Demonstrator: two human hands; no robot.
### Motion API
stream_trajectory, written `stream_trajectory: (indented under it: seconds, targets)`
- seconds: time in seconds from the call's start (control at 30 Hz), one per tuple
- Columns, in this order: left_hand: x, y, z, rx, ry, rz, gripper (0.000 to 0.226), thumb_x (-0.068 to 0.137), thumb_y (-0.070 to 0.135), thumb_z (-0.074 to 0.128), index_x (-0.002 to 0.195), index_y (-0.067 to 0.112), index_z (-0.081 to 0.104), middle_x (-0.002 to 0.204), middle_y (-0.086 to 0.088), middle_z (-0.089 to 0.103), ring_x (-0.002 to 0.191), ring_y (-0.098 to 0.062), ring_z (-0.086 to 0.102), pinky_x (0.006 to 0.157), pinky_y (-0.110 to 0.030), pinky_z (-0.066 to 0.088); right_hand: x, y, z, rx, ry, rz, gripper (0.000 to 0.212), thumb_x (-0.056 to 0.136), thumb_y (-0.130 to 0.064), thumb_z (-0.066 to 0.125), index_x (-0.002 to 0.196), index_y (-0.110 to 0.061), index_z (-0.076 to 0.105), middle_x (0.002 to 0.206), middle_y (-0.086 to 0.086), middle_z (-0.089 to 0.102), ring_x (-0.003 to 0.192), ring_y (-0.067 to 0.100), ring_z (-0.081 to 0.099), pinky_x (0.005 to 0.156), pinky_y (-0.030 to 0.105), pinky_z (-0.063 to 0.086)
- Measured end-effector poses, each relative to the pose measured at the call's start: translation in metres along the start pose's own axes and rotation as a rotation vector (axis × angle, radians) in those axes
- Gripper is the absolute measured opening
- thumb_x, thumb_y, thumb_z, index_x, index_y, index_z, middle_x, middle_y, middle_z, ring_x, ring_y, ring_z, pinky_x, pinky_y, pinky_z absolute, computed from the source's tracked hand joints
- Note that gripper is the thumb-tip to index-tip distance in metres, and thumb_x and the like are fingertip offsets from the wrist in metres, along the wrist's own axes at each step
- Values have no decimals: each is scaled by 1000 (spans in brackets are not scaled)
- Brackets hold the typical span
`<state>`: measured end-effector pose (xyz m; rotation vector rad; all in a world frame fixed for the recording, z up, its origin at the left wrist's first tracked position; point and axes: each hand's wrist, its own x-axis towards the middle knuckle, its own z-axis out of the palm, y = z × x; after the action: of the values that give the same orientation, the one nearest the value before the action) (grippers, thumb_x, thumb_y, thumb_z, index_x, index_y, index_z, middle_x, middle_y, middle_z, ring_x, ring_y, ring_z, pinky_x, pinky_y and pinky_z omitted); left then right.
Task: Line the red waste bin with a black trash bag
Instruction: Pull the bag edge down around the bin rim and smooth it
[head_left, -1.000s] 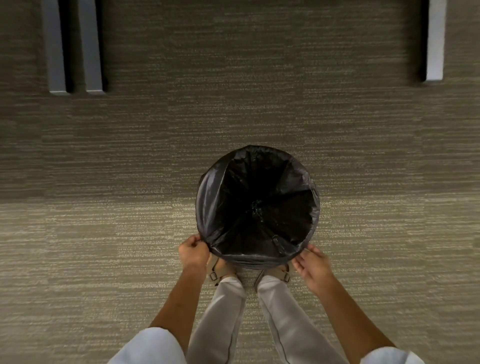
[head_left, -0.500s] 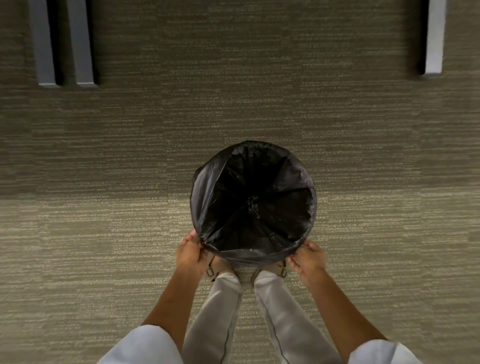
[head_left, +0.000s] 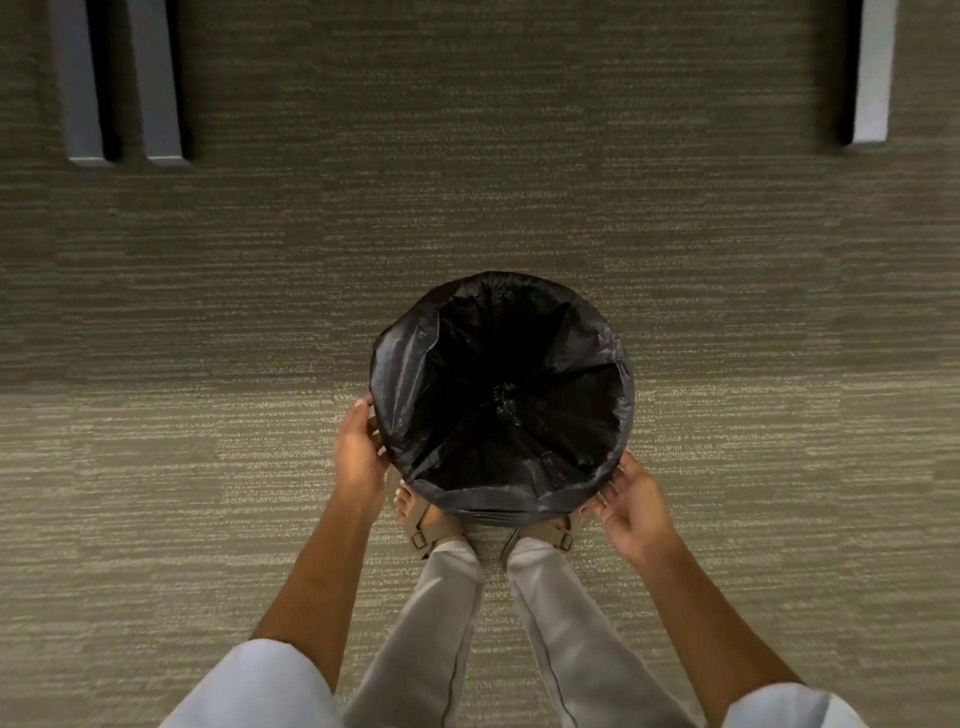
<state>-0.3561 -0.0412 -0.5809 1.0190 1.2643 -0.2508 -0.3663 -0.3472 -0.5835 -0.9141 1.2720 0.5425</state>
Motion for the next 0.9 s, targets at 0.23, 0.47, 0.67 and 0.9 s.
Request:
stream_trajectory:
  seconds: [0.23,0.47,0.67,0.9]
  targets:
    - [14,6,1,146,-15,-67,28,97,21,44,103,7,69,101,-11,72,94,-24,65,71,-34,52,5,-9,5,70,35,48,21,99,-12,46,106,-8,65,104,12,72,88,24,74,68,34,61]
    - [25,8,-5,55,-95,-246,33,98,9,37,87,3,67,72,-8,71,70,-18,66,71,-33,57,8,-22,4,-232,17,-126,36,99,-4,39,113,-27,63,106,8,74,100,27,68,83,46,56]
    - [19,10,2,55,-52,-153,23,98,11,40,90,16,61,77,-2,72,68,-15,66,65,-32,54,6,-25,9,-252,-9,-212,33,98,-31,38,107,-19,67,103,2,74,100,22,65,80,39,52]
    - [17,13,4,101,23,-44,30,95,12,35,74,15,55,53,8,60,62,-13,51,60,-27,43,8,-25,14,-234,55,-315,14,98,-24,55,100,-14,64,106,4,70,107,23,64,92,40,52]
